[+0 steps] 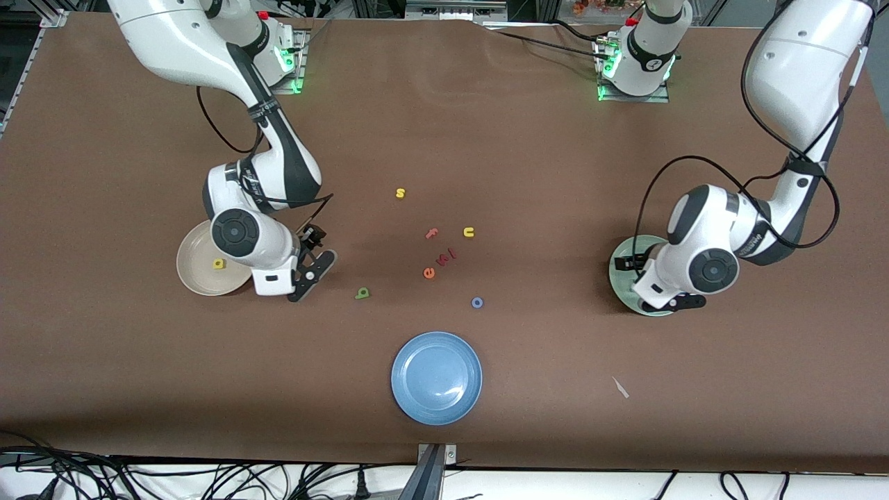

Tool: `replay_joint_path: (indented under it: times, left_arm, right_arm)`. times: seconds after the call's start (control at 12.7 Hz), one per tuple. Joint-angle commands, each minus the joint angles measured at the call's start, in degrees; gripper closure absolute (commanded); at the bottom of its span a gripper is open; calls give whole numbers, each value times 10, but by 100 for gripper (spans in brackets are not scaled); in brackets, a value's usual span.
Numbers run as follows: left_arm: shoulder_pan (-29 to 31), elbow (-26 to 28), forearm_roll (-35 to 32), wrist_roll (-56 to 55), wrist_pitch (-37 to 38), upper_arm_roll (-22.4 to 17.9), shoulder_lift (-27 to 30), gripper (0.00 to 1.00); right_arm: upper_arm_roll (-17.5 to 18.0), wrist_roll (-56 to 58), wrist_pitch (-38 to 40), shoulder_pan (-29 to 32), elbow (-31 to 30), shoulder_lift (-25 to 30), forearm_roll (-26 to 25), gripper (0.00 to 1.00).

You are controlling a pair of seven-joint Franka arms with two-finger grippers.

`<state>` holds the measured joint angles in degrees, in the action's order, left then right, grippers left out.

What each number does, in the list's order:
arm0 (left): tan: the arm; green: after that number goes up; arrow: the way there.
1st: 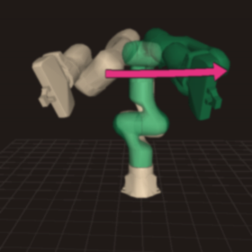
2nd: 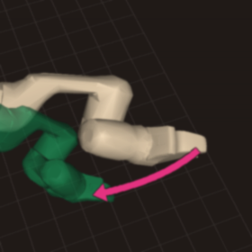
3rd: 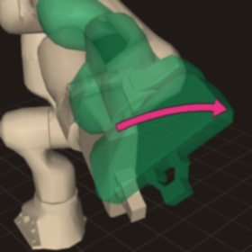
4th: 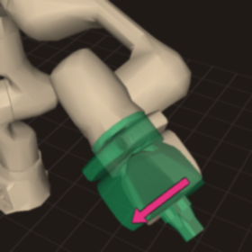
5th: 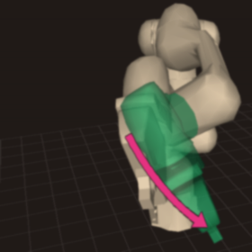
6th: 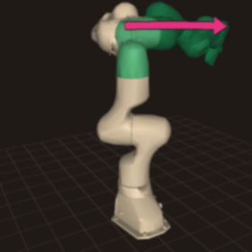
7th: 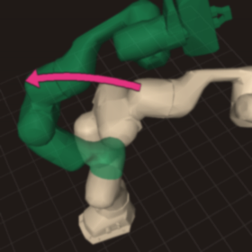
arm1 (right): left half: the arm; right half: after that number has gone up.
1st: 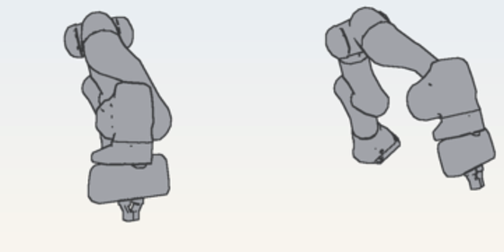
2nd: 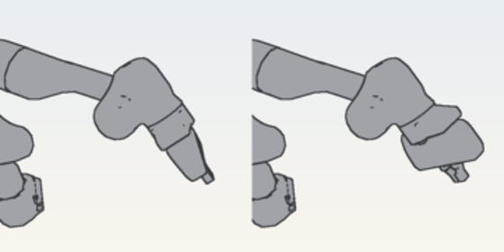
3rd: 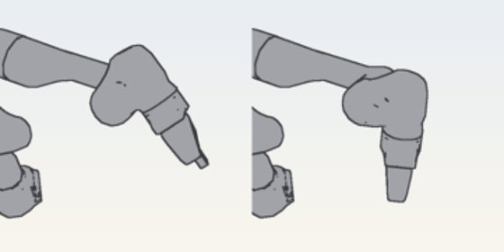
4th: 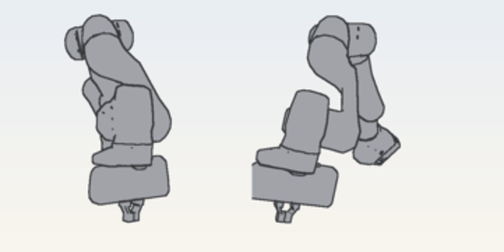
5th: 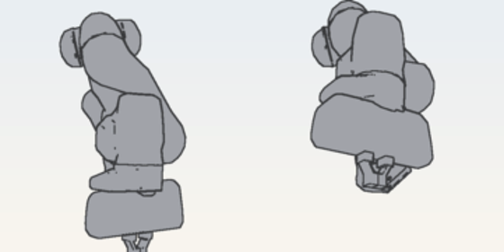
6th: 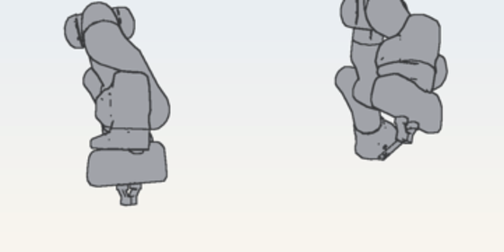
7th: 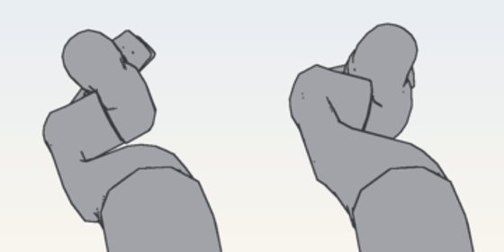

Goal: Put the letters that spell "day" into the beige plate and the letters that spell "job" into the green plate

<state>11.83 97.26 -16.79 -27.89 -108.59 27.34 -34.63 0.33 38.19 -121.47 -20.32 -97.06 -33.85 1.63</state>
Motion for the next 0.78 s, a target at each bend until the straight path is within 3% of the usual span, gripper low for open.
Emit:
replay_joint_path:
  times: [0.0,0.47,0.71]
  left_arm:
    - [-11,-28,-6,-69,14,52,8,0]
    - [-154,-151,-3,-163,-9,49,-63,0]
    - [-182,-153,-13,-152,-141,48,-101,0]
  right_arm:
    - [23,70,-9,2,28,-24,-2,0]
    - [33,82,-144,-23,28,-66,-10,0]
    - [35,122,-149,-23,77,-104,-11,0]
